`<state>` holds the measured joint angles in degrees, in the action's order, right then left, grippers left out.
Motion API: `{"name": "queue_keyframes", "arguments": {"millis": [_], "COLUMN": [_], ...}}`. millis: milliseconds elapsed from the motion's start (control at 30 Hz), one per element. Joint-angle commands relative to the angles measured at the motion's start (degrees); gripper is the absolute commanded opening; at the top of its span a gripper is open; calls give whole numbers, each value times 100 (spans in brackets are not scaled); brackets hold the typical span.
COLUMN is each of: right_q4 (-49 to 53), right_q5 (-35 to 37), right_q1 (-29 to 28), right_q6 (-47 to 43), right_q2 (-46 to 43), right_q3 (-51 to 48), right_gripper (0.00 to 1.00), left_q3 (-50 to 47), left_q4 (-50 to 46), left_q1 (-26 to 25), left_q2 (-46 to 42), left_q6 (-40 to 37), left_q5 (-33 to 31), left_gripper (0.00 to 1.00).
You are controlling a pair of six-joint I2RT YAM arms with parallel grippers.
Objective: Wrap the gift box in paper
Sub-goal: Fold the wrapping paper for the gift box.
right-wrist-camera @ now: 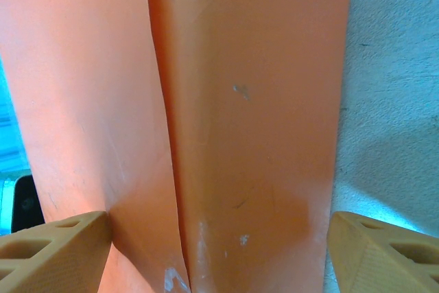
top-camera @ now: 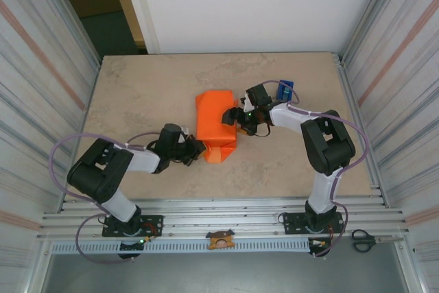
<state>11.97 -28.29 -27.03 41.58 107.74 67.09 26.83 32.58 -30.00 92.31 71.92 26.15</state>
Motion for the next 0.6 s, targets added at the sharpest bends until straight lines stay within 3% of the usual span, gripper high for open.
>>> {"name": "queue_keyframes", "arguments": {"millis": [0,300,567], "right_q4": [257,245,236], "right_q5": [180,185,207], "right_q1": [-57,-57,-48], "right_q6": [102,97,93], "right_q2": [31,7,1], "right_q3": [-179,-196,-214], "right_gripper": [81,81,81], "left_q3": [15,-288,-442], "left_q4": [642,913,-993], "left_q1": [-136,-346,-280], "left_q2": [118,-266,-1984], "left_q6": [330,327,-677], "left_q5": [-518,-957,-1069], "left_gripper": [5,6,5]}}
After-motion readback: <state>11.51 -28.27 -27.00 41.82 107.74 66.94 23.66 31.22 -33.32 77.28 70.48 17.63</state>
